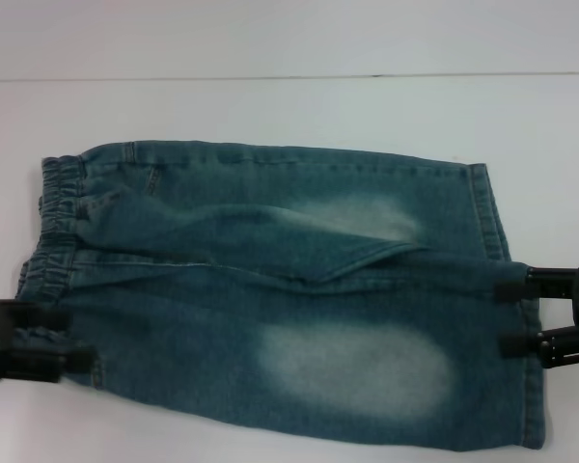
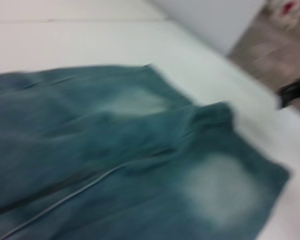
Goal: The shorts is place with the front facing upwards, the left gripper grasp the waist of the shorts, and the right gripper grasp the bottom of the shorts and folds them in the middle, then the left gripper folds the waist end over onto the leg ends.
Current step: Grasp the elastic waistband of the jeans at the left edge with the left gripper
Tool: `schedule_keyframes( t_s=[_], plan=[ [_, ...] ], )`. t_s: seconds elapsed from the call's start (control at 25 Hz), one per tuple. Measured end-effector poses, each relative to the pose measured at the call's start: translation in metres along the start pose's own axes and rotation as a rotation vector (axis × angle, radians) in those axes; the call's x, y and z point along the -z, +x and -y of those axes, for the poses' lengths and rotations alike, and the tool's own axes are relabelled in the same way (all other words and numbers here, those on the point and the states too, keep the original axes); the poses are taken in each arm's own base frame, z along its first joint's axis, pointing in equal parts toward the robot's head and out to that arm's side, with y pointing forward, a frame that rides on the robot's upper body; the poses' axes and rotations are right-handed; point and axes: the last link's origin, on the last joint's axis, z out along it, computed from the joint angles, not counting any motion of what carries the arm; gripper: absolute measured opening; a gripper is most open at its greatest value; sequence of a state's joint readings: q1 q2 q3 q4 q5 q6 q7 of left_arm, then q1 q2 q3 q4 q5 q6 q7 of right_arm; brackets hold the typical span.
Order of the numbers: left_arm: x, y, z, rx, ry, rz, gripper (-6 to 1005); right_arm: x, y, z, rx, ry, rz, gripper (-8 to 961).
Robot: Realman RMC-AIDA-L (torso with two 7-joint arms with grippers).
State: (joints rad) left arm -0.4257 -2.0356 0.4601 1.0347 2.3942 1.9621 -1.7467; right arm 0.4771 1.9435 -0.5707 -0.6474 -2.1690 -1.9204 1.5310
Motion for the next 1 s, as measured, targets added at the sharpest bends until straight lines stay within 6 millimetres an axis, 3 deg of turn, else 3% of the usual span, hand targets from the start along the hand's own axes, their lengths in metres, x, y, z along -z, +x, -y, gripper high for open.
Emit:
schedule_keyframes(
  t_s=[0.32,1.0],
  plan=[
    [0.025,-0.014,0.032,0.098,0.267,0.114,866,-0.003,-0.002,0.001,0.006,-0.005,0.001,931],
    [0.005,-0.017,0.052,0.141,0.385,0.238,855,-0.004,-0.004,0.001,0.01,-0.006,0.001,932]
  ],
)
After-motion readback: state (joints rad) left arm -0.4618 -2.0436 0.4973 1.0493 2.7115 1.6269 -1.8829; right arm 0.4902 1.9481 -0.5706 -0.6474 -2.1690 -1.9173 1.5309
